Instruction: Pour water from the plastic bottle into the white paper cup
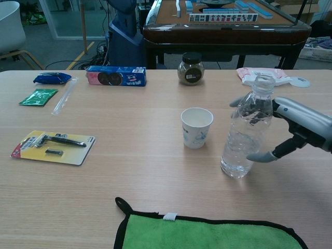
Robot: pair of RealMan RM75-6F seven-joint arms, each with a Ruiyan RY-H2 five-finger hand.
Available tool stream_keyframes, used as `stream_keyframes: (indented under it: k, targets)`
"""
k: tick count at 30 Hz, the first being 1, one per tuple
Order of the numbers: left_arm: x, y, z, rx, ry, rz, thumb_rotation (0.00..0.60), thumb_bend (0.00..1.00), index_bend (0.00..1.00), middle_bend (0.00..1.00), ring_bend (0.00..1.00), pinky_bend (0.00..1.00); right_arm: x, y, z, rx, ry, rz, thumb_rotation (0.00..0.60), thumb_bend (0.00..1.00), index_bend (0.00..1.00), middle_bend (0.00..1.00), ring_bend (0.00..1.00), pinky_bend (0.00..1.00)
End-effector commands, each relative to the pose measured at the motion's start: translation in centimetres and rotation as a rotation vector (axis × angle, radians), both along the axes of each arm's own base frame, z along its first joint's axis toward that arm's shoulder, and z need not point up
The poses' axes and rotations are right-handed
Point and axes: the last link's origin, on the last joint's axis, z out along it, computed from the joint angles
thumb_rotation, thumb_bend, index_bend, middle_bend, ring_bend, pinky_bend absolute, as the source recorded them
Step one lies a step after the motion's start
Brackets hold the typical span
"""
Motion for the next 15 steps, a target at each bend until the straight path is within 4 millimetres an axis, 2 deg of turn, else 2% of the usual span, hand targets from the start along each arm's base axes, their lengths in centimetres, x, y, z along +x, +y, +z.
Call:
stream_keyframes:
  k: [1, 15]
  targets:
    - [0.0, 0.0, 0.0, 0.002, 0.0, 0.001, 0.6, 0.14, 0.5, 0.43, 0.34, 0.55, 0.1, -0.2, -0.5, 0.013, -0.002, -0.005, 0.6, 0.0, 0.19, 0.26, 0.18, 0.26]
    - [0.0, -0.2, 0.3, 0.005, -0.004, 0.006, 0.6, 0.14, 0.5, 0.43, 0.34, 0.55, 0.4, -0.6, -2.2, 0.076, -0.078, -0.014, 0.6, 0.0, 0.26, 0.31, 0.21, 0.34]
